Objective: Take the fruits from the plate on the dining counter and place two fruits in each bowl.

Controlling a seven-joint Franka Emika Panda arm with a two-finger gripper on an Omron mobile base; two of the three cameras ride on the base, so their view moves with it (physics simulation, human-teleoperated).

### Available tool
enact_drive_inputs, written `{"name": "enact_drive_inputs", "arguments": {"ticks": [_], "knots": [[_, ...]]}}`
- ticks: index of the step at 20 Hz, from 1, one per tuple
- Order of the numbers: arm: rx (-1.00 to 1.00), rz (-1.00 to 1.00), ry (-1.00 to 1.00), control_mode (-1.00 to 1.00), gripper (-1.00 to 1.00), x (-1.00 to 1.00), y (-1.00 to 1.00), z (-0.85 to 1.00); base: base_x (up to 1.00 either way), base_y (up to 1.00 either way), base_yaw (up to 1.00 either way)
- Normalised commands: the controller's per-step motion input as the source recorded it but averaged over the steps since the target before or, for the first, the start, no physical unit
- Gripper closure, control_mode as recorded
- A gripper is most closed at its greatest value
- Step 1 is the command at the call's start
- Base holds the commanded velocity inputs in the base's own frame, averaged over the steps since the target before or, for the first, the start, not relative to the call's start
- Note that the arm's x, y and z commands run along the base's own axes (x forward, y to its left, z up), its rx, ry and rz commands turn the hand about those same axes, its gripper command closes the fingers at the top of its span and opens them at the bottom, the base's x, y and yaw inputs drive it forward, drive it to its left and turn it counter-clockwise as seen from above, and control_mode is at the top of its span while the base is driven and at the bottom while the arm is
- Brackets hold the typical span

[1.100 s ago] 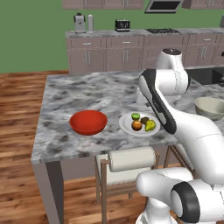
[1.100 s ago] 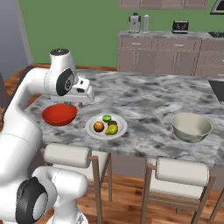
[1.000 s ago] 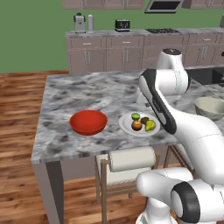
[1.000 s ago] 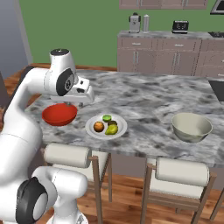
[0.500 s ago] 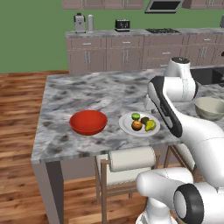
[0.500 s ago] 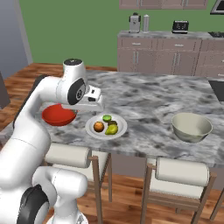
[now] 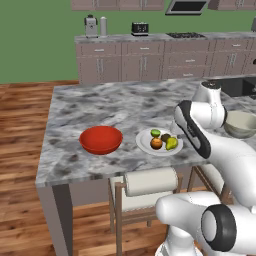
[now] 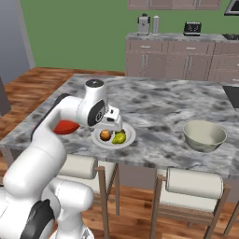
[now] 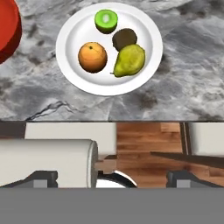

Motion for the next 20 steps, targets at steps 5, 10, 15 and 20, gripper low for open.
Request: {"name": "enact_drive_inputs", "arguments": {"ticks": [5, 10, 15, 20], "knots": [[0.0, -0.05, 0.0, -1.0, -1.0, 0.32, -0.09, -0.62, 0.0, 0.0, 0.0], [0.0, -0.06, 0.0, -1.0, -1.0, 0.23, 0.0, -0.43, 0.0, 0.0, 0.0], [0.0, -0.1, -0.01, -1.0, -1.0, 0.41, 0.0, -0.2, 0.0, 0.0, 0.0], [0.0, -0.13, -0.01, -1.0, -1.0, 0.44, -0.08, -0.07, 0.0, 0.0, 0.0]]}}
